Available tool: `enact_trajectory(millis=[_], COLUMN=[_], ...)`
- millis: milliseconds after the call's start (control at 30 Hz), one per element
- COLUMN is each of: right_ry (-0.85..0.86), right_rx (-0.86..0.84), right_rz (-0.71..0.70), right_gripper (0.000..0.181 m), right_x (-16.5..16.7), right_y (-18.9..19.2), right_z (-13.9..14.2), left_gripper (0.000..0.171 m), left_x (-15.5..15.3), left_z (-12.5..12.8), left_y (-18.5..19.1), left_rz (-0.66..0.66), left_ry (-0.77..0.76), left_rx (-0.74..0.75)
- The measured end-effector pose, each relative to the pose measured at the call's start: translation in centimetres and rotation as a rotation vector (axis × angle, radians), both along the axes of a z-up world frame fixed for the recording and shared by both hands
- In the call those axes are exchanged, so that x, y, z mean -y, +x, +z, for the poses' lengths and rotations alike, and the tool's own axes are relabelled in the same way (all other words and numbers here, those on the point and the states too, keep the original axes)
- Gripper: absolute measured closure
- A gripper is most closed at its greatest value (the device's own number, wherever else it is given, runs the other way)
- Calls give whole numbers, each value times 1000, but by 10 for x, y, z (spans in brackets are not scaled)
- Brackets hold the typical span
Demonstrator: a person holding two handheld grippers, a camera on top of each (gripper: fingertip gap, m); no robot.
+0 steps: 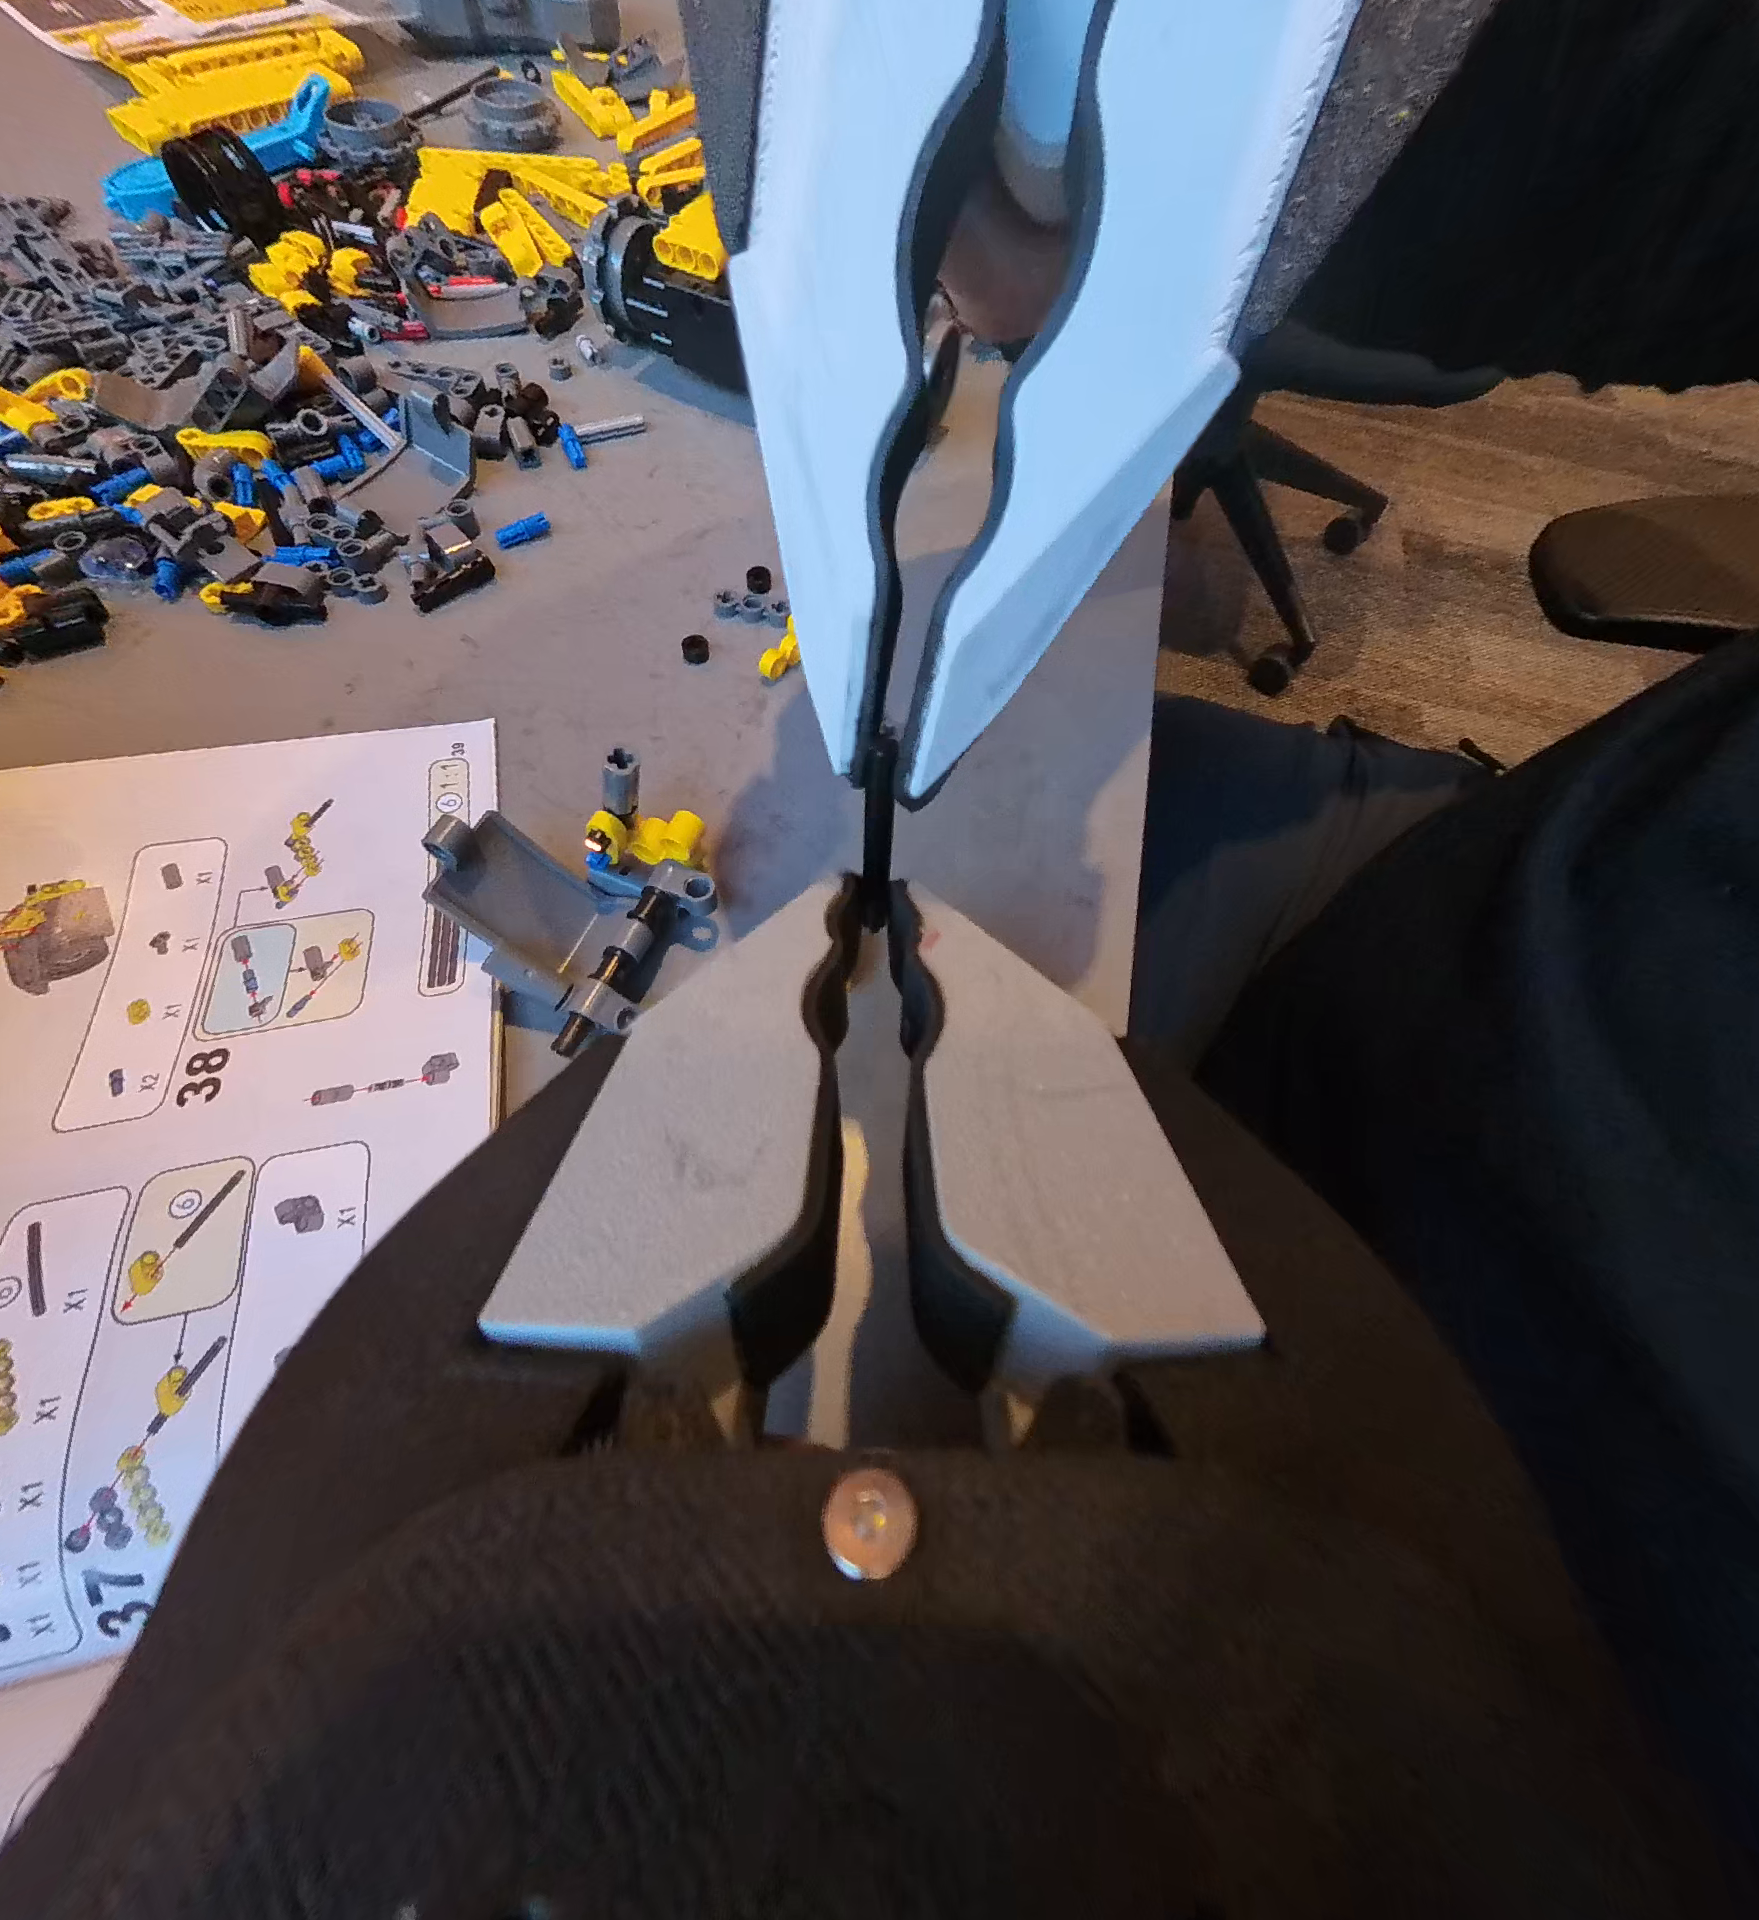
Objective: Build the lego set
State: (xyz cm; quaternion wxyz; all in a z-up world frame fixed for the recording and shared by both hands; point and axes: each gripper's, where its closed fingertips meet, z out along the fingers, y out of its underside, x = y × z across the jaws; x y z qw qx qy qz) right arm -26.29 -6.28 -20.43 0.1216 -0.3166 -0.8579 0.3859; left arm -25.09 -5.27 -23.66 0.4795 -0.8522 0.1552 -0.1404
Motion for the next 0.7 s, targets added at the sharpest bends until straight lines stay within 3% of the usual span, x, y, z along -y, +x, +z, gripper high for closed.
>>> enact_trajectory(millis=[367, 700], right_ry=[-91, 14], right_rx=[118, 133], right_rz=[-210, -221], right_gripper=[178, 178], right_x=[-10, -10], right_y=[-8, -2], right_z=[-16, -26], left_gripper=[165, 170], left_x=[17, 12], left_z=[-20, -25], left_y=[-26, -20], left_rz=[45, 2], left_ry=[-121, -145], left_rx=[-57, -96])
